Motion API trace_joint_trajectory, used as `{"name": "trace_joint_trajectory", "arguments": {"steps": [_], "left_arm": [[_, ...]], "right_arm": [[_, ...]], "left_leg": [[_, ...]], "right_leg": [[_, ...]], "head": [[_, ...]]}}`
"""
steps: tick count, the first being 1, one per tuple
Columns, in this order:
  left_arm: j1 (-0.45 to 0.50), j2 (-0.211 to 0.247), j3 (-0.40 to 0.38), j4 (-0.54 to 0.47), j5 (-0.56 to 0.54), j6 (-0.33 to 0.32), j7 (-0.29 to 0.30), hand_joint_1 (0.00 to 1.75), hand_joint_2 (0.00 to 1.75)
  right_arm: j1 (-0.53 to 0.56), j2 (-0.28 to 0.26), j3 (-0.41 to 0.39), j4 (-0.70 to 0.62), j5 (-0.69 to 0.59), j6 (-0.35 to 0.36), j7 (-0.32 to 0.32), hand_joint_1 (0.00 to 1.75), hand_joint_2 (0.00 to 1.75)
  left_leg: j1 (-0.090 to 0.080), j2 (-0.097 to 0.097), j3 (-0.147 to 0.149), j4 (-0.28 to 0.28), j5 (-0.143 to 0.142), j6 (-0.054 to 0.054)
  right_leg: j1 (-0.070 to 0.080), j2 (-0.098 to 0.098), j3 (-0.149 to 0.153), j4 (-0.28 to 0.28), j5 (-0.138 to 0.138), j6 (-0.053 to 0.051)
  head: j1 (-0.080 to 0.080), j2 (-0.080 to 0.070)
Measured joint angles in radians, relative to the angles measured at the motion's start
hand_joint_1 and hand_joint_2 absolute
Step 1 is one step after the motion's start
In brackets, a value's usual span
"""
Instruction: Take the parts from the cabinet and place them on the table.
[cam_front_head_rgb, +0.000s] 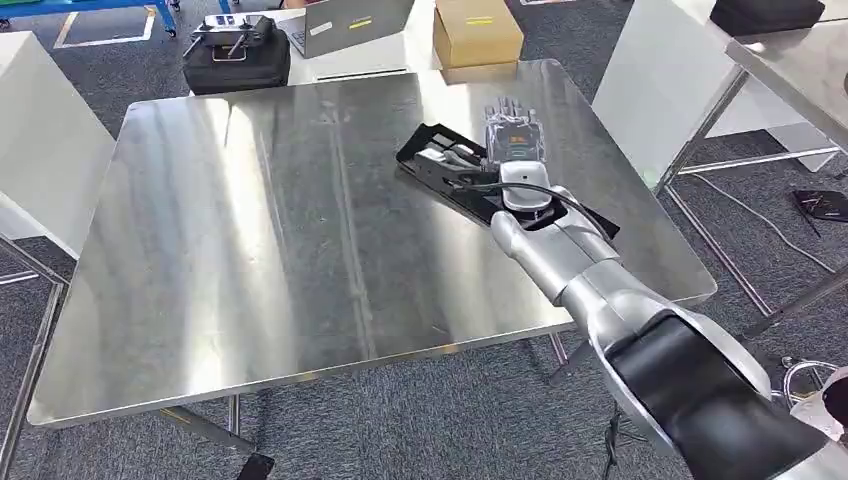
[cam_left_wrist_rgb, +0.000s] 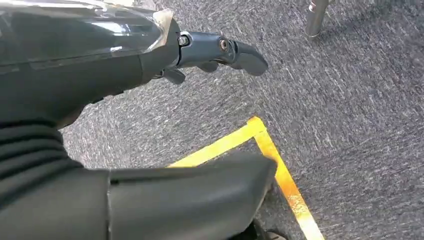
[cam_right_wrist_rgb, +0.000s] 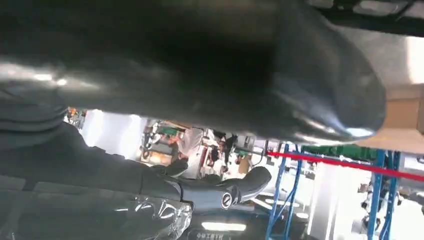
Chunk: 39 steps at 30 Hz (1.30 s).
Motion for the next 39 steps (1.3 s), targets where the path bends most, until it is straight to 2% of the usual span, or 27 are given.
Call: {"name": "trace_joint_trajectory", "arguments": {"steps": [7,12,15,18,19,20,22,24,28,31,33,39], "left_arm": [[0.0,0.0,0.0,0.004,0.0,0.002,-0.001,0.0,0.0],[0.0,0.0,0.0,0.005,0.0,0.006,-0.009,0.0,0.0],[0.0,0.002,-0.002,0.005,0.0,0.005,-0.016,0.0,0.0],[0.0,0.002,-0.004,0.005,0.01,0.002,-0.023,0.0,0.0],[0.0,0.002,-0.005,0.005,0.014,0.002,-0.028,0.0,0.0],[0.0,0.002,-0.005,0.006,0.018,0.002,-0.034,0.0,0.0],[0.0,0.003,-0.005,0.006,0.024,0.0,-0.044,0.0,0.0],[0.0,0.005,-0.005,0.008,0.03,0.0,-0.053,0.0,0.0],[0.0,0.008,-0.005,0.011,0.03,0.0,-0.054,0.0,0.0],[0.001,0.01,-0.005,0.014,0.032,0.003,-0.056,0.0,0.0],[0.003,0.011,-0.005,0.014,0.04,0.005,-0.061,0.0,0.0],[0.005,0.013,-0.005,0.016,0.045,0.023,-0.073,0.0,0.0]], "right_arm": [[0.0,0.005,-0.005,0.0,0.007,-0.027,-0.014,0.0,0.0],[-0.007,0.023,-0.02,-0.027,0.024,-0.179,-0.076,0.0,0.0],[-0.008,0.05,-0.061,-0.082,-0.036,-0.292,-0.186,0.0,0.0],[0.025,0.09,-0.15,-0.209,-0.271,-0.307,-0.389,0.0,0.0],[0.051,0.105,-0.186,-0.284,-0.396,-0.284,-0.461,0.0,0.0],[0.076,0.113,-0.207,-0.343,-0.496,-0.256,-0.498,0.0,0.0],[0.13,0.123,-0.235,-0.467,-0.694,-0.186,-0.537,0.0,0.0],[0.187,0.125,-0.256,-0.589,-0.865,-0.122,-0.547,0.0,0.0],[0.243,0.124,-0.281,-0.722,-0.969,-0.072,-0.562,0.0,0.0],[0.292,0.12,-0.308,-0.81,-1.225,0.087,-0.578,0.0,0.0],[0.332,0.116,-0.32,-0.873,-1.364,0.166,-0.582,0.0,0.0],[0.408,0.098,-0.337,-1.007,-1.504,0.239,-0.592,0.0,0.0]], "left_leg": [[0.0,0.0,0.0,0.0,0.0,0.0],[0.0,0.0,0.0,0.0,0.0,0.0],[0.0,0.0,0.0,0.0,0.0,0.0],[0.002,0.0,0.0,0.0,0.0,0.0],[0.002,0.0,0.0,0.0,0.0,0.0],[0.003,-0.001,0.0,0.0,0.0,0.0],[0.003,-0.001,0.0,0.0,0.0,0.0],[0.003,-0.001,0.0,0.0,0.0,0.0],[0.002,0.0,0.0,0.0,0.0,0.0],[0.002,-0.001,0.001,0.0,0.0,0.0],[0.002,-0.001,0.001,0.0,0.0,0.0],[0.003,0.0,0.001,0.0,0.0,0.0]], "right_leg": [[0.0,0.0,0.0,0.0,0.0,0.0],[0.0,0.0,0.0,0.0,0.0,0.0],[0.001,0.0,0.0,0.0,0.0,0.0],[0.002,0.0,0.0,0.0,0.0,0.0],[0.002,0.0,0.0,0.0,0.0,0.0],[0.002,0.0,0.0,0.0,0.0,0.0],[0.002,0.0,0.0,0.0,-0.001,-0.001],[0.002,0.0,0.0,0.0,-0.001,-0.001],[0.001,0.0,0.0,0.0,0.0,0.0],[0.001,0.0,0.0,0.0,0.0,0.0],[0.001,0.0,0.001,0.0,0.0,0.0],[0.002,0.0,0.0,0.0,0.0,0.0]], "head": [[0.0,0.0],[0.0,0.0],[0.0,0.0],[0.0,0.0],[0.0,0.0],[0.0,0.0],[0.0,0.0],[0.0,0.0],[0.0,0.0],[0.0,0.0],[0.0,0.0],[0.0,0.0]]}}
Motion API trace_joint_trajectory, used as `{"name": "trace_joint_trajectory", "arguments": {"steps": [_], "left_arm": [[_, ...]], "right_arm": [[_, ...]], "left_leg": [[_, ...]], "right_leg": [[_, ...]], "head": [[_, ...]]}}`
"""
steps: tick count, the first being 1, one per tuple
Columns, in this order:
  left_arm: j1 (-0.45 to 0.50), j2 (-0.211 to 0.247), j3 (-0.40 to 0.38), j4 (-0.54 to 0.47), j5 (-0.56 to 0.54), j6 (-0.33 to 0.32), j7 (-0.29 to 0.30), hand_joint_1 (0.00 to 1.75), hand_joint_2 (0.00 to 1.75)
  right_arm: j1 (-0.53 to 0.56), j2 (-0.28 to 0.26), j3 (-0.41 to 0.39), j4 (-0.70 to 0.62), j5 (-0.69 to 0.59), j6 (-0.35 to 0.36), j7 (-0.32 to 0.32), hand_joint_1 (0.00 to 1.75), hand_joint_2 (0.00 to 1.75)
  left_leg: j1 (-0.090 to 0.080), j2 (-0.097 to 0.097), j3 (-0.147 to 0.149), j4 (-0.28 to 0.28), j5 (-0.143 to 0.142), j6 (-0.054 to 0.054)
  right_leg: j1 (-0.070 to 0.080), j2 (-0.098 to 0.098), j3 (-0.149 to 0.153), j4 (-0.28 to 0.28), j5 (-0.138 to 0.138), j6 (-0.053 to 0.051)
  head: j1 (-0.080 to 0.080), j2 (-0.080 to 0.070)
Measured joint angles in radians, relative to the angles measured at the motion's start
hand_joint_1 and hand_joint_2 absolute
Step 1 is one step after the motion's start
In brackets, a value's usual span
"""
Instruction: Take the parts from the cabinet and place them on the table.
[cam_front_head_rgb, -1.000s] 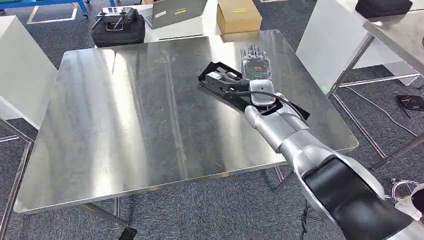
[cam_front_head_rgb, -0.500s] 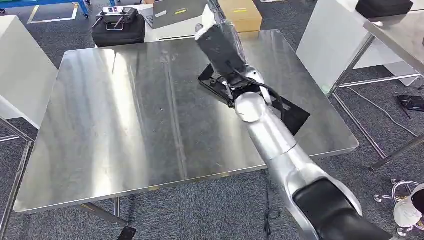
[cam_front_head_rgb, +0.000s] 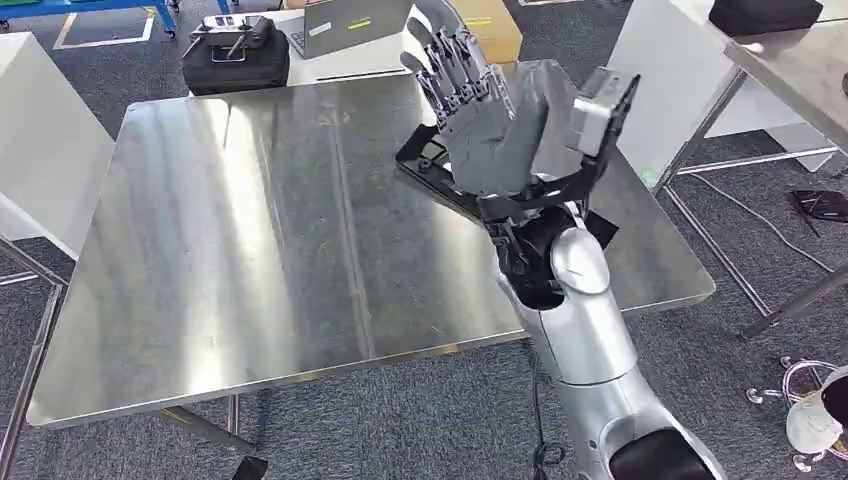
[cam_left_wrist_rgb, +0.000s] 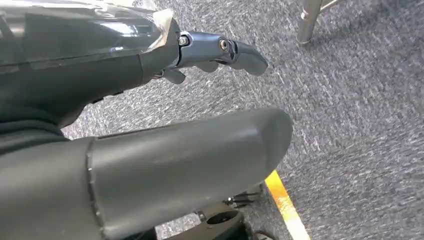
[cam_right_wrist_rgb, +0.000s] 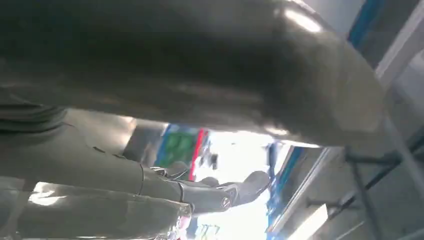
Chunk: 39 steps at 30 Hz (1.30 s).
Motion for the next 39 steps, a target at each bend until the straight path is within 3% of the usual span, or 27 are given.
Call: {"name": "trace_joint_trajectory", "arguments": {"steps": [8,16,20,22,23,24,26,27,28,29,30,32,33,34,37,38,39], "left_arm": [[0.017,-0.001,0.0,0.005,0.016,0.033,-0.017,0.0,0.0],[0.029,-0.003,0.001,0.007,0.016,0.033,-0.021,0.0,0.0],[0.03,-0.003,0.001,0.008,0.016,0.028,-0.022,0.0,0.0],[0.03,-0.003,0.001,0.008,0.016,0.028,-0.023,0.0,0.0],[0.03,-0.005,0.001,0.008,0.016,0.027,-0.023,0.0,0.0],[0.029,-0.006,0.001,0.008,0.016,0.026,-0.024,0.0,0.0],[0.029,-0.006,0.002,0.008,0.016,0.018,-0.024,0.0,0.0],[0.03,-0.01,0.003,0.008,0.016,0.016,-0.024,0.0,0.0],[0.029,-0.01,0.003,0.008,0.016,0.014,-0.024,0.0,0.0],[0.029,-0.01,0.004,0.008,0.016,0.012,-0.024,0.0,0.0],[0.029,-0.011,0.004,0.008,0.016,0.012,-0.025,0.0,0.0],[0.028,-0.014,0.005,0.008,0.015,0.01,-0.025,0.0,0.0],[0.027,-0.014,0.005,0.008,0.014,0.009,-0.025,0.0,0.0],[0.027,-0.014,0.005,0.008,0.014,0.008,-0.024,0.0,0.0],[0.028,-0.014,0.005,0.008,0.011,0.003,-0.022,0.0,0.0],[0.028,-0.014,0.005,0.009,0.01,0.003,-0.022,0.0,0.0],[0.029,-0.013,0.005,0.01,0.007,0.002,-0.022,0.0,0.0]], "right_arm": [[0.141,-0.045,0.023,-0.219,-0.067,0.116,-0.048,0.0,0.0],[0.237,-0.079,0.044,-0.358,-0.046,0.136,-0.068,0.0,0.0],[0.286,-0.087,0.055,-0.407,-0.035,0.152,-0.068,0.0,0.0],[0.297,-0.089,0.061,-0.425,-0.031,0.153,-0.068,0.0,0.0],[0.301,-0.09,0.062,-0.433,-0.028,0.153,-0.068,0.0,0.0],[0.304,-0.094,0.063,-0.436,-0.027,0.155,-0.068,0.0,0.0],[0.312,-0.1,0.068,-0.437,-0.023,0.156,-0.068,0.0,0.0],[0.322,-0.103,0.069,-0.437,-0.023,0.157,-0.068,0.0,0.0],[0.327,-0.106,0.069,-0.436,-0.023,0.159,-0.068,0.0,0.0],[0.33,-0.108,0.07,-0.435,-0.023,0.16,-0.067,0.0,0.0],[0.33,-0.109,0.072,-0.433,-0.023,0.161,-0.068,0.0,0.0],[0.329,-0.111,0.072,-0.43,-0.021,0.165,-0.068,0.0,0.0],[0.329,-0.112,0.072,-0.429,-0.021,0.166,-0.068,0.0,0.0],[0.33,-0.113,0.073,-0.428,-0.019,0.169,-0.067,0.0,0.0],[0.33,-0.114,0.072,-0.422,-0.016,0.173,-0.066,0.0,0.0],[0.33,-0.114,0.072,-0.42,-0.016,0.173,-0.066,0.0,0.0],[0.329,-0.113,0.072,-0.419,-0.016,0.173,-0.066,0.0,0.0]], "left_leg": [[0.0,-0.001,0.0,0.0,-0.001,0.0],[-0.001,0.0,0.0,0.0,-0.001,0.0],[-0.007,-0.001,-0.002,0.005,-0.007,0.01],[-0.01,0.0,0.001,0.0,0.003,0.02],[0.004,0.006,0.008,-0.023,0.017,0.031],[-0.001,0.008,0.011,-0.031,0.022,0.035],[-0.001,0.011,0.005,-0.032,0.028,0.042],[-0.003,0.012,0.001,-0.032,0.03,0.042],[-0.003,0.012,-0.003,-0.031,0.032,0.04],[-0.003,0.013,-0.005,-0.031,0.035,0.037],[-0.002,0.013,-0.008,-0.031,0.038,0.034],[0.002,0.011,-0.014,-0.025,0.043,0.025],[0.002,0.011,-0.02,-0.018,0.044,0.019],[-0.002,0.008,-0.025,-0.018,0.049,0.01],[-0.003,0.005,-0.033,-0.015,0.064,-0.009],[0.001,0.005,-0.04,-0.012,0.063,-0.013],[0.004,0.005,-0.051,0.004,0.033,-0.018]], "right_leg": [[0.0,0.0,0.0,0.0,0.0,0.0],[0.0,0.0,0.001,-0.001,0.0,0.0],[-0.008,0.0,0.001,-0.004,0.003,0.006],[-0.011,0.002,0.003,-0.008,0.011,0.017],[-0.009,0.003,-0.001,-0.004,0.002,0.018],[-0.006,0.0,-0.013,0.018,-0.019,0.012],[-0.006,-0.001,-0.073,0.163,-0.094,-0.003],[-0.006,-0.001,-0.108,0.25,-0.128,-0.005],[-0.006,-0.001,-0.127,0.301,-0.143,-0.001],[-0.007,-0.001,-0.122,0.303,-0.138,0.006],[-0.01,-0.002,-0.094,0.259,-0.116,0.018],[-0.017,-0.008,0.023,0.056,-0.046,0.042],[-0.019,-0.012,0.057,-0.019,-0.053,0.039],[-0.003,-0.002,0.057,0.005,-0.03,0.031],[-0.005,0.002,0.037,0.004,-0.028,0.012],[-0.02,0.0,0.022,0.001,-0.019,0.0],[-0.021,-0.001,0.022,0.001,-0.012,-0.012]], "head": [[0.0,0.0],[0.0,0.0],[0.0,0.0],[-0.001,0.0],[0.0,0.0],[0.001,0.0],[0.005,0.0],[0.005,0.0],[0.005,0.0],[0.004,0.0],[0.005,0.0],[0.005,0.0],[0.005,0.0],[0.004,0.0],[0.003,0.0],[0.003,0.0],[0.002,0.0]]}}
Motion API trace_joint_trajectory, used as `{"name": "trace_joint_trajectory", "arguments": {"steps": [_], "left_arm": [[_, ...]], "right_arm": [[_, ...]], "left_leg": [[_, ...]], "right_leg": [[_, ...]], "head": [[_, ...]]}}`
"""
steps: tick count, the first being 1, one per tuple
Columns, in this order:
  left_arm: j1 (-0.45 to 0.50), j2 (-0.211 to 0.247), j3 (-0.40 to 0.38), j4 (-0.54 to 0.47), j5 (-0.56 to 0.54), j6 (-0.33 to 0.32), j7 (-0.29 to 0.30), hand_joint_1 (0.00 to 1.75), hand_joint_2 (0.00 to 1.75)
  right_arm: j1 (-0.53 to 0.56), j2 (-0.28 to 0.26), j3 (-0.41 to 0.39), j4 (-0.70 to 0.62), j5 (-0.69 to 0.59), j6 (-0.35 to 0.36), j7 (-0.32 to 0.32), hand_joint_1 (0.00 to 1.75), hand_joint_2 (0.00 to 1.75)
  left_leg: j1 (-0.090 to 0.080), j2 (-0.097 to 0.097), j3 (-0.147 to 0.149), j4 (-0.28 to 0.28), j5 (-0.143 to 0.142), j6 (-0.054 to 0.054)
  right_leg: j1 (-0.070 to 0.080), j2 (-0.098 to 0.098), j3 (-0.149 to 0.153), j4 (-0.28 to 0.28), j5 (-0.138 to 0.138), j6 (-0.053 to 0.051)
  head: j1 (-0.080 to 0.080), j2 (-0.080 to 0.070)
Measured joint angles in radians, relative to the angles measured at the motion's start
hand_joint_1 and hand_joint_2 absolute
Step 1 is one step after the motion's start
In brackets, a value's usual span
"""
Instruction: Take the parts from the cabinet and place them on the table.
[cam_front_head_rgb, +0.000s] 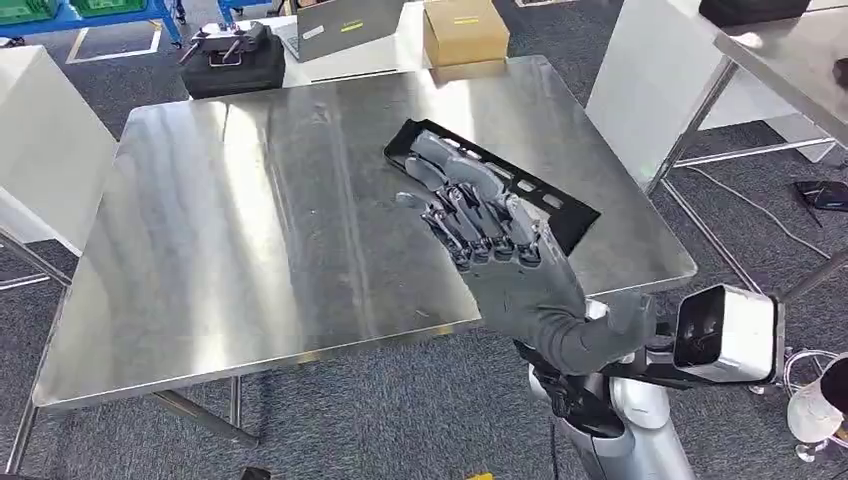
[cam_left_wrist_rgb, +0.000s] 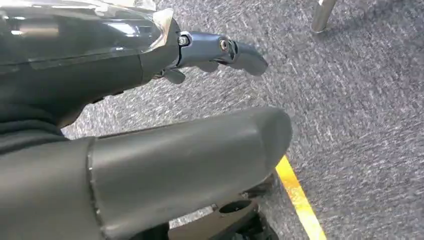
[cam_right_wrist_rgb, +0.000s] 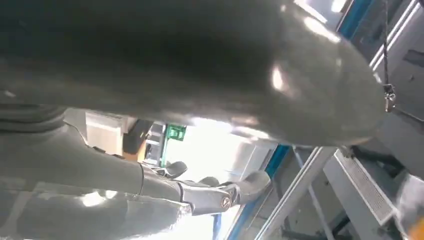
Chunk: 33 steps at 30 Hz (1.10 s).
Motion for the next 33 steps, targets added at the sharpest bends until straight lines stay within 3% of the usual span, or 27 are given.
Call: {"name": "trace_joint_trajectory", "arguments": {"steps": [1,2,3,4,5,6,8,9,10,13,14,15,16,18,19,20,21,22,23,24,25,26,28,29,30,32,33], "left_arm": [[0.0,0.0,0.0,0.0,0.0,0.0,0.002,0.0,0.0],[-0.001,0.0,0.0,0.0,-0.002,0.0,0.003,0.0,0.0],[-0.002,0.0,0.0,0.0,-0.003,0.0,0.004,0.0,0.0],[-0.002,0.0,0.0,0.001,-0.003,0.0,0.005,0.0,0.0],[-0.001,0.0,0.0,0.001,-0.005,0.0,0.006,0.0,0.0],[-0.002,0.0,0.0,0.001,-0.006,0.0,0.006,0.0,0.0],[-0.002,0.0,0.0,0.002,-0.009,0.0,0.006,0.0,0.0],[-0.004,0.0,0.0,0.002,-0.01,0.0,0.006,0.0,0.0],[-0.007,0.0,0.0,0.002,-0.01,-0.001,0.006,0.0,0.0],[-0.008,0.0,0.0,0.002,-0.012,-0.006,0.006,0.0,0.0],[-0.008,0.001,0.0,0.002,-0.012,-0.006,0.007,0.0,0.0],[-0.01,0.0,0.0,0.003,-0.012,-0.006,0.008,0.0,0.0],[-0.012,0.001,0.0,0.003,-0.012,-0.007,0.008,0.0,0.0],[-0.012,0.001,0.0,0.003,-0.012,-0.007,0.008,0.0,0.0],[-0.012,0.001,0.0,0.003,-0.012,-0.007,0.008,0.0,0.0],[-0.012,0.001,0.0,0.003,-0.012,-0.007,0.008,0.0,0.0],[-0.012,0.001,0.0,0.003,-0.012,-0.007,0.008,0.0,0.0],[-0.012,0.001,0.0,0.003,-0.012,-0.007,0.008,0.0,0.0],[-0.012,0.001,0.0,0.003,-0.012,-0.007,0.008,0.0,0.0],[-0.013,0.001,0.0,0.003,-0.012,-0.008,0.008,0.0,0.0],[-0.013,-0.001,0.0,0.003,-0.012,-0.008,0.008,0.0,0.0],[-0.013,0.0,0.0,0.003,-0.012,-0.008,0.008,0.0,0.0],[-0.013,0.0,0.0,0.003,-0.012,-0.008,0.008,0.0,0.0],[-0.012,-0.001,0.0,0.003,-0.012,-0.009,0.008,0.0,0.0],[-0.011,0.003,0.0,0.004,-0.012,-0.009,0.008,0.0,0.0],[-0.01,0.004,0.0,0.004,-0.012,-0.009,0.008,0.0,0.0],[-0.011,0.006,0.0,0.004,-0.012,-0.009,0.008,0.0,0.0]], "right_arm": [[0.0,0.001,0.0,0.001,0.0,0.0,0.0,0.0,0.0],[0.0,0.002,0.0,0.003,0.001,0.0,0.0,0.0,0.0],[0.001,0.002,0.0,0.006,0.002,0.0,0.0,0.0,0.0],[0.002,0.002,0.0,0.008,0.006,0.0,0.0,0.0,0.0],[0.005,0.002,0.0,0.01,0.008,0.0,0.0,0.0,0.0],[0.006,0.002,0.0,0.013,0.01,0.0,0.0,0.0,0.0],[0.008,0.002,-0.001,0.014,0.014,-0.005,0.0,0.0,0.0],[0.008,0.003,-0.002,0.014,0.018,-0.009,0.0,0.0,0.0],[0.009,0.005,-0.003,0.014,0.023,-0.01,0.0,0.0,0.0],[0.014,0.007,-0.004,0.014,0.029,-0.016,-0.001,0.0,0.0],[0.018,0.007,-0.005,0.014,0.029,-0.019,-0.001,0.0,0.0],[0.021,0.006,-0.006,0.014,0.029,-0.02,-0.001,0.0,0.0],[0.022,0.006,-0.006,0.014,0.029,-0.02,-0.001,0.0,0.0],[0.026,0.005,-0.006,0.014,0.029,-0.02,-0.001,0.0,0.0],[0.028,0.005,-0.006,0.014,0.029,-0.02,-0.001,0.0,0.0],[0.032,0.005,-0.006,0.014,0.029,-0.02,-0.001,0.0,0.0],[0.035,0.004,-0.006,0.014,0.029,-0.02,-0.002,0.0,0.0],[0.035,0.004,-0.006,0.014,0.029,-0.02,-0.001,0.0,0.0],[0.034,0.004,-0.006,0.014,0.029,-0.02,-0.001,0.0,0.0],[0.034,0.005,-0.006,0.014,0.03,-0.02,-0.002,0.0,0.0],[0.033,0.005,-0.006,0.014,0.031,-0.02,-0.002,0.0,0.0],[0.034,0.005,-0.006,0.014,0.032,-0.02,-0.003,0.0,0.0],[0.033,0.005,-0.006,0.014,0.036,-0.02,-0.004,0.0,0.0],[0.034,0.005,-0.006,0.014,0.042,-0.02,-0.004,0.0,0.0],[0.033,0.006,-0.006,0.014,0.047,-0.02,-0.004,0.0,0.0],[0.033,0.011,-0.006,0.014,0.052,-0.022,-0.004,0.0,0.0],[0.033,0.014,-0.005,0.014,0.059,-0.028,-0.004,0.0,0.0]], "left_leg": [[0.001,0.001,-0.017,0.047,-0.057,-0.005],[0.001,0.001,-0.038,0.117,-0.114,-0.009],[0.001,0.001,-0.063,0.199,-0.162,-0.014],[0.002,0.001,-0.078,0.266,-0.187,-0.016],[0.003,0.001,-0.075,0.289,-0.185,-0.016],[0.004,0.001,-0.05,0.269,-0.161,-0.015],[0.006,0.001,0.054,0.129,-0.095,-0.012],[0.008,0.0,0.125,0.031,-0.083,-0.009],[0.006,-0.005,0.163,-0.028,-0.1,-0.006],[-0.007,-0.009,0.147,-0.023,-0.091,0.009],[-0.008,-0.007,0.141,-0.028,-0.08,0.023],[-0.003,0.003,0.134,-0.035,-0.065,0.038],[-0.004,0.002,0.119,-0.035,-0.055,0.05],[-0.009,0.007,0.093,-0.034,-0.035,0.057],[-0.012,0.008,0.08,-0.033,-0.025,0.058],[-0.016,0.01,0.068,-0.032,-0.016,0.059],[-0.019,0.011,0.057,-0.032,-0.007,0.06],[-0.023,0.011,0.045,-0.031,0.002,0.06],[-0.026,0.011,0.036,-0.03,0.01,0.059],[-0.027,0.01,0.031,-0.029,0.017,0.058],[-0.03,0.01,0.026,-0.028,0.023,0.053],[-0.029,0.011,0.023,-0.029,0.032,0.048],[-0.026,0.012,0.02,-0.034,0.05,0.038],[-0.027,0.011,0.019,-0.037,0.058,0.031],[-0.025,0.007,0.009,-0.029,0.045,0.026],[-0.02,0.0,-0.022,0.054,-0.068,0.012],[-0.013,0.001,-0.046,0.142,-0.132,0.003]], "right_leg": [[0.001,-0.002,-0.01,0.0,0.009,-0.013],[0.002,-0.003,-0.02,0.0,0.016,-0.018],[0.005,-0.005,-0.031,0.001,0.024,-0.02],[0.005,-0.007,-0.041,0.001,0.032,-0.019],[0.006,-0.007,-0.05,0.002,0.039,-0.016],[0.005,-0.007,-0.059,0.002,0.046,-0.014],[0.004,-0.007,-0.07,0.002,0.057,-0.006],[0.005,-0.006,-0.072,0.004,0.062,0.002],[0.013,-0.006,-0.078,0.005,0.066,0.008],[0.011,-0.008,-0.077,-0.002,0.087,0.032],[0.012,-0.007,-0.079,-0.005,0.096,0.044],[0.01,-0.009,-0.094,0.01,0.076,0.042],[0.014,-0.009,-0.117,0.054,0.026,0.028],[0.015,-0.009,-0.164,0.207,-0.07,0.013],[0.017,-0.009,-0.181,0.28,-0.099,0.015],[0.017,-0.009,-0.182,0.321,-0.105,0.022],[0.017,-0.009,-0.163,0.317,-0.092,0.029],[0.018,-0.009,-0.114,0.26,-0.061,0.038],[0.021,-0.009,-0.048,0.165,-0.034,0.04],[0.026,-0.009,0.019,0.066,-0.023,0.032],[0.034,-0.011,0.068,-0.017,-0.049,0.012],[0.04,-0.011,0.084,-0.036,-0.046,0.009],[0.045,-0.01,0.068,-0.033,-0.034,0.003],[0.042,-0.01,0.058,-0.036,-0.024,-0.008],[0.014,-0.014,0.055,-0.046,-0.009,-0.015],[0.017,-0.016,0.034,-0.045,0.013,-0.033],[0.017,-0.017,0.017,-0.045,0.026,-0.033]], "head": [[-0.002,0.0],[-0.003,0.0],[-0.003,0.0],[-0.003,0.0],[-0.003,0.0],[-0.003,0.0],[-0.003,0.0],[-0.004,0.0],[-0.003,0.0],[0.0,0.0],[0.0,0.0],[0.0,0.0],[0.001,0.0],[0.002,0.0],[0.001,0.0],[0.001,0.0],[0.001,0.0],[0.001,0.0],[0.001,0.0],[0.001,0.0],[0.001,0.0],[-0.002,0.0],[0.0,0.0],[0.0,0.0],[0.001,0.0],[-0.005,0.0],[-0.005,0.0]]}}
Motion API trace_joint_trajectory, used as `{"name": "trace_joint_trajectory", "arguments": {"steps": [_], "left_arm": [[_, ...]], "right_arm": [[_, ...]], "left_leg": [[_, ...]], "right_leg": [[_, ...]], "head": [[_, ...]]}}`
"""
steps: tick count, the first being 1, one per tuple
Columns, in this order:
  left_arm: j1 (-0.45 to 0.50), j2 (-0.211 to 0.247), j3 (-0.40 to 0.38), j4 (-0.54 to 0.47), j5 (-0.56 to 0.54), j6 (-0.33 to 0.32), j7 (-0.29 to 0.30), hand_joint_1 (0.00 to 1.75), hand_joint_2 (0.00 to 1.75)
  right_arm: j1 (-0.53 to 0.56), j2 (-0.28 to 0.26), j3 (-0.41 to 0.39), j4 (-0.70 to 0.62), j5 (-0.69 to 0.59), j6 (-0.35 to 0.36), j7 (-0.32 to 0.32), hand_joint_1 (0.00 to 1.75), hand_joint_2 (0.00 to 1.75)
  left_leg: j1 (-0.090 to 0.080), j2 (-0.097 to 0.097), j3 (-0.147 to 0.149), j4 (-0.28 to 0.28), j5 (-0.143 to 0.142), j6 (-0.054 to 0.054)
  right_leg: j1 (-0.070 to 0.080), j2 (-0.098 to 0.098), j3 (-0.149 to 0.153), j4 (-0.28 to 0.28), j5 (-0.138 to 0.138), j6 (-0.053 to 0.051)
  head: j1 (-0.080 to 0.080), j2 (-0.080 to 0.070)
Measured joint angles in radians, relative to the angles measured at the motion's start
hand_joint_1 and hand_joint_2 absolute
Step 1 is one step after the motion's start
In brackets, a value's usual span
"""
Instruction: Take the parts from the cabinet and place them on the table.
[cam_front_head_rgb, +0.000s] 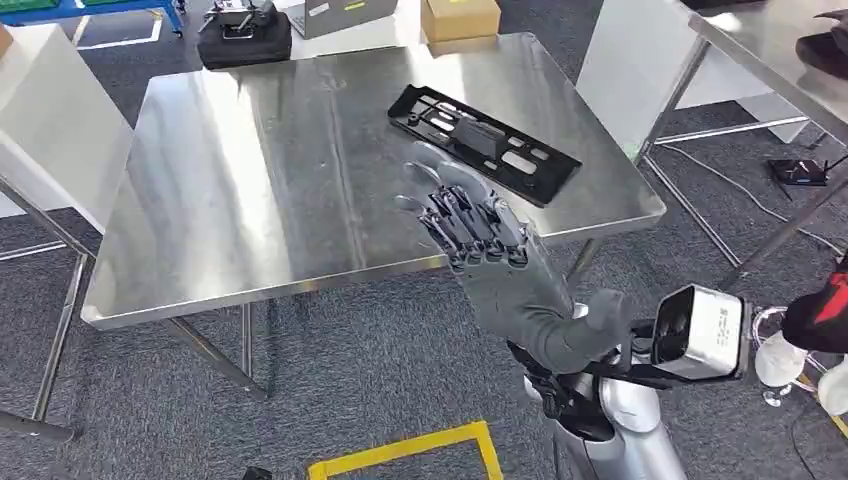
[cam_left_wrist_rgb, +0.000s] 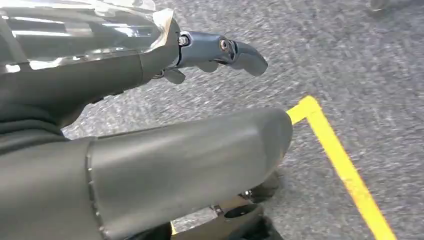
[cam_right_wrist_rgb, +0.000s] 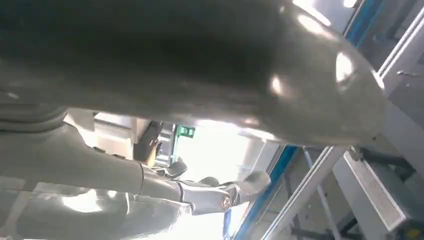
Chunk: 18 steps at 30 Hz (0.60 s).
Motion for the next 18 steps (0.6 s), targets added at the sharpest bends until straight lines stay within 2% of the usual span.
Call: {"name": "trace_joint_trajectory", "arguments": {"steps": [1,2,3,4,5,6,7,8,9,11,12,13,14,15,16,17,18], "left_arm": [[0.0,0.002,0.0,0.0,0.0,0.0,0.0,0.0,0.0],[0.001,0.002,0.0,0.0,0.0,0.0,0.0,0.0,0.0],[0.001,0.003,0.0,0.0,0.0,0.0,0.0,0.0,0.0],[0.001,0.004,0.0,0.0,0.001,0.0,0.0,0.0,0.0],[0.0,0.005,0.0,0.0,0.001,0.0,0.0,0.0,0.0],[0.0,0.005,0.0,0.0,0.002,0.0,0.0,0.0,0.0],[-0.002,-0.001,0.0,0.0,0.002,0.0,0.0,0.0,0.0],[-0.002,0.001,0.0,0.0,0.002,0.001,0.0,0.0,0.0],[-0.002,0.002,0.0,0.001,0.002,0.001,0.0,0.0,0.0],[0.0,0.002,0.0,0.002,0.002,0.001,0.0,0.0,0.0],[0.001,0.002,0.0,0.002,0.002,0.001,0.0,0.0,0.0],[-0.001,0.002,0.001,0.002,0.002,0.002,0.0,0.0,0.0],[-0.001,0.002,0.001,0.002,0.003,0.003,0.0,0.0,0.0],[-0.001,0.003,0.001,0.002,0.003,0.003,0.0,0.0,0.0],[-0.001,0.002,0.001,0.002,0.003,0.003,0.0,0.0,0.0],[-0.001,0.002,0.001,0.002,0.003,0.003,0.0,0.0,0.0],[-0.001,0.002,0.001,0.003,0.003,0.003,0.0,0.0,0.0]], "right_arm": [[0.0,0.001,0.0,0.0,0.005,-0.003,0.0,0.0,0.0],[0.001,0.002,0.0,0.0,0.007,-0.005,-0.001,0.0,0.0],[0.002,0.003,0.002,0.001,0.008,-0.007,-0.001,0.0,0.0],[0.002,0.003,0.002,0.002,0.008,-0.007,-0.001,0.0,0.0],[0.002,0.003,0.002,0.002,0.008,-0.008,-0.001,0.0,0.0],[0.001,0.004,0.002,0.002,0.008,-0.008,-0.001,0.0,0.0],[0.001,0.007,0.002,0.001,0.009,-0.008,-0.001,0.0,0.0],[-0.001,0.008,0.002,0.001,0.009,-0.008,-0.003,0.0,0.0],[-0.001,0.01,0.002,0.001,0.011,-0.008,-0.003,0.0,0.0],[-0.001,0.011,0.007,0.001,0.012,-0.008,-0.003,0.0,0.0],[-0.001,0.01,0.008,0.002,0.014,-0.008,-0.003,0.0,0.0],[-0.002,0.01,0.01,0.002,0.015,-0.008,-0.003,0.0,0.0],[-0.003,0.01,0.011,0.002,0.017,-0.008,-0.003,0.0,0.0],[-0.004,0.01,0.013,0.002,0.017,-0.008,-0.003,0.0,0.0],[-0.004,0.01,0.014,0.003,0.017,-0.008,-0.003,0.0,0.0],[-0.004,0.01,0.015,0.004,0.018,-0.008,-0.003,0.0,0.0],[-0.004,0.01,0.017,0.006,0.018,-0.008,-0.003,0.0,0.0]], "left_leg": [[0.005,0.0,-0.017,0.068,-0.033,-0.007],[0.011,0.0,-0.023,0.121,-0.039,-0.014],[0.018,0.0,-0.012,0.133,-0.014,-0.02],[0.024,0.001,0.016,0.109,0.026,-0.026],[0.03,0.001,0.066,0.047,0.065,-0.033],[0.038,0.001,0.131,-0.041,0.083,-0.041],[0.041,-0.002,0.185,-0.127,0.046,-0.054],[0.032,-0.01,0.21,-0.167,0.029,-0.043],[0.031,-0.007,0.198,-0.161,0.028,-0.034],[0.022,-0.007,0.188,-0.156,0.039,-0.014],[0.027,-0.002,0.173,-0.164,0.053,0.007],[0.023,0.0,0.164,-0.164,0.064,0.022],[0.022,0.003,0.15,-0.163,0.077,0.036],[0.02,0.004,0.135,-0.163,0.089,0.039],[0.017,0.005,0.119,-0.162,0.101,0.04],[0.014,0.007,0.106,-0.162,0.112,0.041],[0.01,0.008,0.091,-0.162,0.123,0.041]], "right_leg": [[0.0,0.0,-0.013,0.001,0.01,0.002],[0.0,-0.001,-0.028,0.003,0.021,0.006],[-0.004,-0.003,-0.043,0.005,0.03,0.011],[-0.007,-0.003,-0.057,0.01,0.038,0.016],[-0.013,-0.003,-0.072,0.018,0.043,0.025],[-0.017,-0.002,-0.085,0.03,0.047,0.031],[-0.01,-0.002,-0.098,0.042,0.05,0.037],[-0.009,-0.002,-0.106,0.05,0.056,0.044],[-0.006,-0.002,-0.107,0.048,0.064,0.056],[-0.011,-0.002,-0.109,0.041,0.081,0.08],[-0.008,-0.003,-0.119,0.043,0.082,0.088],[-0.01,0.0,-0.138,0.069,0.041,0.076],[-0.01,0.001,-0.161,0.125,-0.013,0.062],[-0.01,0.001,-0.184,0.21,-0.068,0.055],[-0.008,0.003,-0.206,0.299,-0.11,0.054],[-0.006,0.003,-0.215,0.364,-0.129,0.059],[-0.005,0.003,-0.205,0.389,-0.122,0.067]], "head": [[-0.001,0.0],[0.0,0.0],[-0.001,0.0],[-0.001,0.0],[0.0,0.0],[-0.001,0.0],[-0.002,0.0],[-0.004,0.0],[0.0,0.0],[0.0,0.0],[0.001,0.0],[0.0,0.0],[0.004,0.0],[0.004,0.0],[0.005,0.0],[0.005,0.0],[0.005,0.0]]}}
